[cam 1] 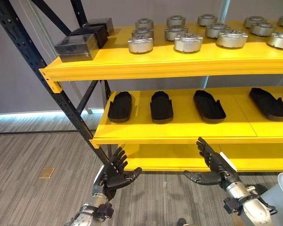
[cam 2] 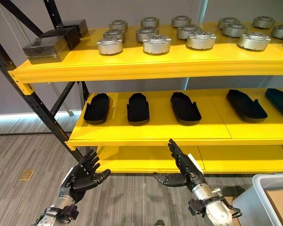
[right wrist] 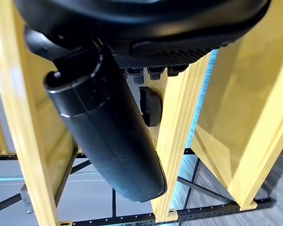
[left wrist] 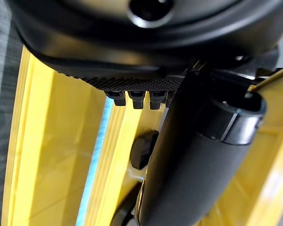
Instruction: Move parts from the plastic box to the shelf.
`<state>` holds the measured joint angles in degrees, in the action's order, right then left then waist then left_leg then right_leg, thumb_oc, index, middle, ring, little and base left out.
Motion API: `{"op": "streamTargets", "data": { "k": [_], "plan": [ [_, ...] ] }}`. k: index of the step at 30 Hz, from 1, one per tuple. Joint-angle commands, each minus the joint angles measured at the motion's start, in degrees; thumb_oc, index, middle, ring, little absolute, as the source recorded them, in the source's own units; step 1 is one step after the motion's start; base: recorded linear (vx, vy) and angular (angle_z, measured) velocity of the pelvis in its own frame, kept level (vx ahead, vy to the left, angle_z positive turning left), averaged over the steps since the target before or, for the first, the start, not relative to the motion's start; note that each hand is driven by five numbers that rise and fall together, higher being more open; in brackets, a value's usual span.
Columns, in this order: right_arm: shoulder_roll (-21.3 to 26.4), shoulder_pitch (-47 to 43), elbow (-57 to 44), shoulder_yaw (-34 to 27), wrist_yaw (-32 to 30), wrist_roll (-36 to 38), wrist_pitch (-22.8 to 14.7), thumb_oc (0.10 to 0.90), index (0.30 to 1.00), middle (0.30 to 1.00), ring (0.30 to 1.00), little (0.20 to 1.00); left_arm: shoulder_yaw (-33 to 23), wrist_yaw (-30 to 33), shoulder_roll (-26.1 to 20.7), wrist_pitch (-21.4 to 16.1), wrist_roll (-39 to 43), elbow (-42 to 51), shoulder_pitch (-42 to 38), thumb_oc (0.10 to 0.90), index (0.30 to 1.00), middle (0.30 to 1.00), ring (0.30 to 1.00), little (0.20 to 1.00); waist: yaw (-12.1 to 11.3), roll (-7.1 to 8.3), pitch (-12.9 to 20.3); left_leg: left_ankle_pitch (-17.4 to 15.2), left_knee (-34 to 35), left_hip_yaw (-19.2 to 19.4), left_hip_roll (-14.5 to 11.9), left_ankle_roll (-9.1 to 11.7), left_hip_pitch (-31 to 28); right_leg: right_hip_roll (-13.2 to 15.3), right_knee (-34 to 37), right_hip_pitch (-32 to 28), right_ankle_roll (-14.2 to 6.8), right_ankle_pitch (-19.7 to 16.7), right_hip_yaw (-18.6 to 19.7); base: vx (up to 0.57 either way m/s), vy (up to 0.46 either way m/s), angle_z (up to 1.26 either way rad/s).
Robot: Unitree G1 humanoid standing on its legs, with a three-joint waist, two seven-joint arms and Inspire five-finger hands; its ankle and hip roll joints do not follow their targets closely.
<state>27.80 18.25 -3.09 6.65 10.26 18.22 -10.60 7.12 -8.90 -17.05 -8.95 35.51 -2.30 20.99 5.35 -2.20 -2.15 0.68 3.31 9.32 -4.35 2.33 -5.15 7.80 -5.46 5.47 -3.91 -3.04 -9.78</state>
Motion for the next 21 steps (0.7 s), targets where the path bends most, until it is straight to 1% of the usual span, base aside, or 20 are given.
{"op": "streamTargets", "data": {
  "k": [1,5,13,21],
  "plan": [
    [-1.0,-7.0,0.4,0.8,-0.3,2.6,-4.4,0.9,1.0,1.0,1.0,1.0,-1.2,0.3,-2.5,-6.4,-2.2,3.3,-4.1,0.9,1.0,1.0,1.0,1.0,-0.6,3.27,2.3,-2.2,0.1,-2.1,-0.5,-1.0,1.2,4.0,3.4,-3.8,-5.7,0.4,1.4,0.02,0.063,-0.05],
    [-2.1,-8.6,2.5,3.0,-1.4,3.2,-4.0,0.9,1.0,1.0,1.0,1.0,-0.4,1.6,-2.7,-6.6,-3.8,1.5,-5.8,0.9,1.0,1.0,1.0,1.0,-0.8,4.07,2.8,-2.6,0.3,-1.9,-0.1,-1.3,0.5,4.4,3.5,-4.3,-6.1,0.3,1.7,0.02,0.042,-0.05],
    [-3.1,-10.1,5.2,5.8,-2.4,4.1,-3.8,0.9,1.0,1.0,1.0,1.0,-0.1,3.8,-1.8,-7.0,-4.1,-0.2,-6.8,0.9,1.0,1.0,1.0,1.0,-1.2,4.88,3.7,-2.8,0.5,-1.5,-0.5,-1.1,-0.7,4.1,4.5,-5.3,-6.1,0.3,2.0,0.01,0.002,-0.02],
    [-3.1,-10.3,6.2,6.9,-2.3,4.2,-3.6,0.9,1.0,1.0,1.0,1.0,0.5,3.6,-1.1,-6.6,-2.9,-1.1,-6.3,0.9,1.0,1.0,1.0,1.0,-1.3,5.06,4.2,-2.5,1.0,-1.6,-1.0,-0.7,-1.3,3.9,5.5,-6.3,-6.0,0.4,1.8,0.01,-0.009,-0.01]
  ]
}}
